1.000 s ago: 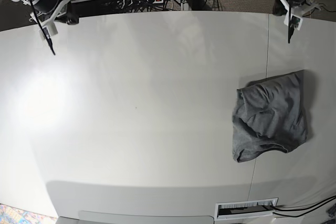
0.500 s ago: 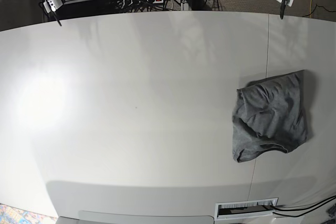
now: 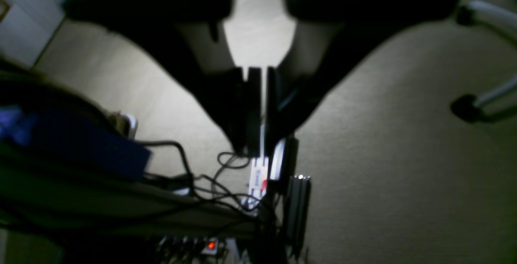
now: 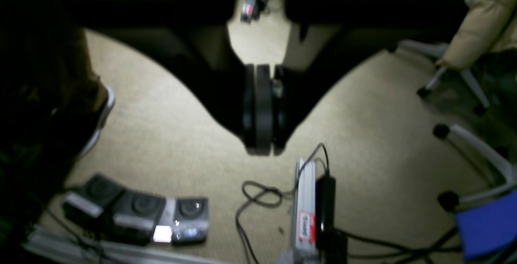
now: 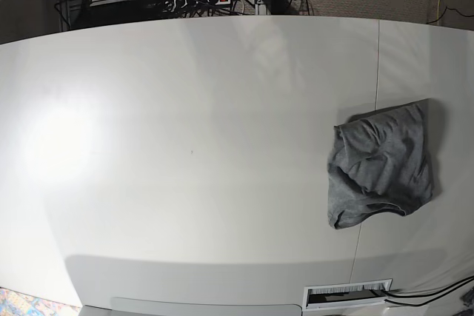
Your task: Fold the T-shirt properly
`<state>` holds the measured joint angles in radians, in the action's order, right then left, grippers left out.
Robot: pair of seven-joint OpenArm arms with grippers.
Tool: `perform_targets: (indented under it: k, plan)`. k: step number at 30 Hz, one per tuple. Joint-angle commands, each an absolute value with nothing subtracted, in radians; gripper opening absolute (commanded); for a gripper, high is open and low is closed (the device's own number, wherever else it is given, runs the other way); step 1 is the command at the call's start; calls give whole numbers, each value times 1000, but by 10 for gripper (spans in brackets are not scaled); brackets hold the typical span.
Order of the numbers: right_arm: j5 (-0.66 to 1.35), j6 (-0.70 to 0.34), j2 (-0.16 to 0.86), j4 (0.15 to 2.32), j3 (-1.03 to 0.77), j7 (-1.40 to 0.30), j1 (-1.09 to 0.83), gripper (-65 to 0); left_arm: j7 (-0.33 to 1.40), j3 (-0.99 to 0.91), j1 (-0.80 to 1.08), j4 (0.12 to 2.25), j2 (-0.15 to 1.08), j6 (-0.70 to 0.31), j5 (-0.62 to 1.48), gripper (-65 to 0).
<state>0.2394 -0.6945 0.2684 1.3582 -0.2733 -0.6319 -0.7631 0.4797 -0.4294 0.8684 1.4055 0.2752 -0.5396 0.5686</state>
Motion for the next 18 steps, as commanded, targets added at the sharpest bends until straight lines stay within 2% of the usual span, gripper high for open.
perform_targets:
  k: [1, 6, 18]
  plan:
    - [226, -698, 280, 1326, -259, -603, -752, -650, 461, -434, 865, 1375, 282, -559, 577, -650]
    - [185, -698, 280, 1091, -161, -481, -617, -650, 417, -434, 746, 1179, 272, -604, 576, -650]
    - [61, -698, 257, 530, -25, -167, -313, -650, 274, -434, 486, 830, 264, -569, 342, -650]
